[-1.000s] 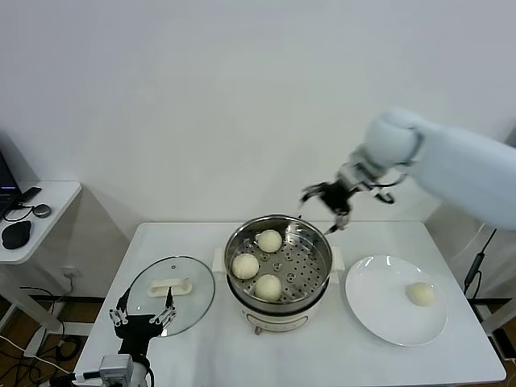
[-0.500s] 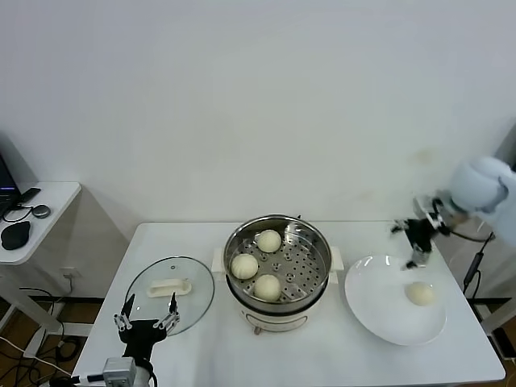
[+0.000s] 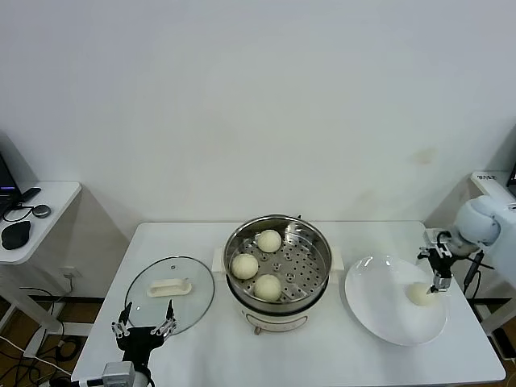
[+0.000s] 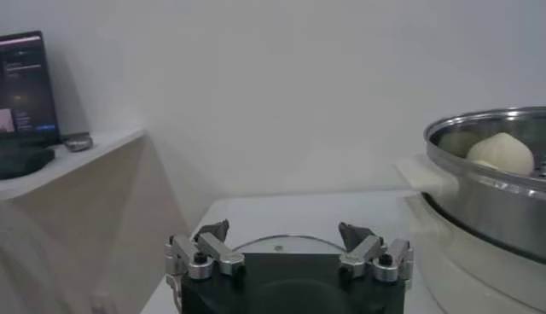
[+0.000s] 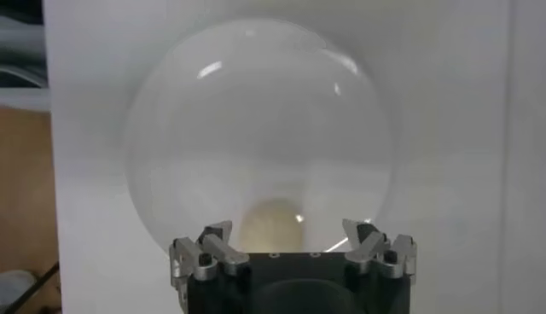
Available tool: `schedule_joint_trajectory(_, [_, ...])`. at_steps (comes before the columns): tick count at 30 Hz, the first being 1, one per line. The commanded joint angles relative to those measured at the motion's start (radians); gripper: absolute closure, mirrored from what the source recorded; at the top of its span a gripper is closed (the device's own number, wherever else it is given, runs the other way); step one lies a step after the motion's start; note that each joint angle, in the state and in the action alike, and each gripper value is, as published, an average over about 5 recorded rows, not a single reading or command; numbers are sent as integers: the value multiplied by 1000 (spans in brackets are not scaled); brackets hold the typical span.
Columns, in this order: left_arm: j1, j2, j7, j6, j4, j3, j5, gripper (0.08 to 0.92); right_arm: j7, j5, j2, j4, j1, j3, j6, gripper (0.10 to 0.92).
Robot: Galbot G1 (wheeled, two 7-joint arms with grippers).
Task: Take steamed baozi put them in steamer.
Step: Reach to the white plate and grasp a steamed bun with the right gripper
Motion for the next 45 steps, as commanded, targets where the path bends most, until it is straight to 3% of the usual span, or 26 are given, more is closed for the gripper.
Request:
schedule_joint_trajectory(1, [0,-1,-1,0,18,0,0,177,-6,-117,106,-152,-103,99,39,203])
schedule_joint_trajectory(32, [-1,3,0,0,34,-1,4,177,21,-208,173,-225,-124,134,71,203])
schedule_joint_trajectory(36, [-1,3,0,0,33,0,4,177,18,-200,168,-223,-123,136,68,268])
schedule_joint_trajectory(45, [-16,4,1,0,38,2,5,177,18,-112,129,-175,-91,113,32,526])
